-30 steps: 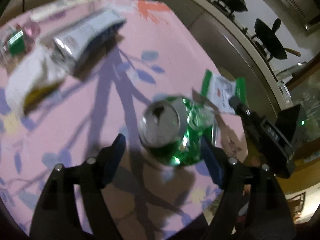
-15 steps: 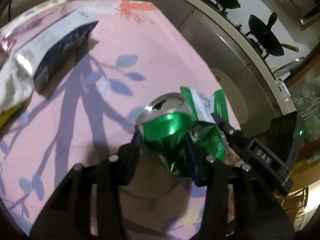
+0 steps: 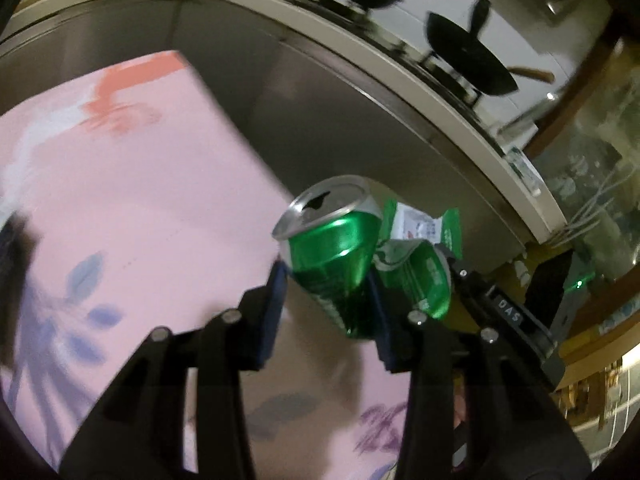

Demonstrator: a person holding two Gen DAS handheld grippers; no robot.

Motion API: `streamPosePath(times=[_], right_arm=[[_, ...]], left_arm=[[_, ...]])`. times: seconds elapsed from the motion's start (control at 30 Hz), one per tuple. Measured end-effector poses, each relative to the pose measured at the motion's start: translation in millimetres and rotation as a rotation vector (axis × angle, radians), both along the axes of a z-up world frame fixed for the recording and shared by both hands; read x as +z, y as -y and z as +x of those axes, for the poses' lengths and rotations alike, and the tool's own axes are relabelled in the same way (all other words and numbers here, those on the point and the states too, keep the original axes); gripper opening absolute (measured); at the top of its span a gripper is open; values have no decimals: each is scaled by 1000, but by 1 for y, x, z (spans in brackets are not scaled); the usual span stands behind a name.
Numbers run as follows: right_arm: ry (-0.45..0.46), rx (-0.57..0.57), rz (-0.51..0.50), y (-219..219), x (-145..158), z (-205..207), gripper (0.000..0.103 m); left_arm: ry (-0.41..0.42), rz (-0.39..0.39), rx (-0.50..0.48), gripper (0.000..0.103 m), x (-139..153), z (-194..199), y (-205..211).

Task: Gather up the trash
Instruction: 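Carry the green can and green wrapper with both tools over the beige bin, then open both tools to drop the can and wrapper into the bin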

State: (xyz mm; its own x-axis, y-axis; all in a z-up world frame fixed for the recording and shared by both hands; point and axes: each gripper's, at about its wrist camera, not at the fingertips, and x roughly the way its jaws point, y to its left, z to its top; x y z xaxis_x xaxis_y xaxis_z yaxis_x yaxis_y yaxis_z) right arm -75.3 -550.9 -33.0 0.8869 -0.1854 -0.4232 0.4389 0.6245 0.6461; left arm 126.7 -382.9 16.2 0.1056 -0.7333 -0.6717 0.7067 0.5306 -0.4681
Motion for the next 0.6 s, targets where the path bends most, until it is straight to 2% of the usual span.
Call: streamPosePath(times=[0.17, 0.23, 0.27, 0.33, 0.37, 0.47, 0.6], right_arm=[[-59, -79, 25, 42, -10, -7, 2], [-87, -85, 55, 57, -18, -4, 9], [-99, -86, 70, 61, -23, -1, 14], [-107, -96, 102, 67, -30, -1, 54], [-98, -120, 92, 67, -30, -5, 61], [-93, -141, 31, 61, -22, -13, 63], [-36, -162, 4, 49, -6, -25, 63]], left_arm=[[33, 47, -95, 38, -2, -3, 80], [43, 81, -113, 51, -8, -2, 105], [53, 99, -97, 65, -11, -1, 112], [68, 107, -61, 67, -13, 3, 119], [68, 110, -58, 67, -13, 3, 121], [75, 98, -52, 67, -7, 1, 111], [193, 107, -36, 67, 7, -12, 80]])
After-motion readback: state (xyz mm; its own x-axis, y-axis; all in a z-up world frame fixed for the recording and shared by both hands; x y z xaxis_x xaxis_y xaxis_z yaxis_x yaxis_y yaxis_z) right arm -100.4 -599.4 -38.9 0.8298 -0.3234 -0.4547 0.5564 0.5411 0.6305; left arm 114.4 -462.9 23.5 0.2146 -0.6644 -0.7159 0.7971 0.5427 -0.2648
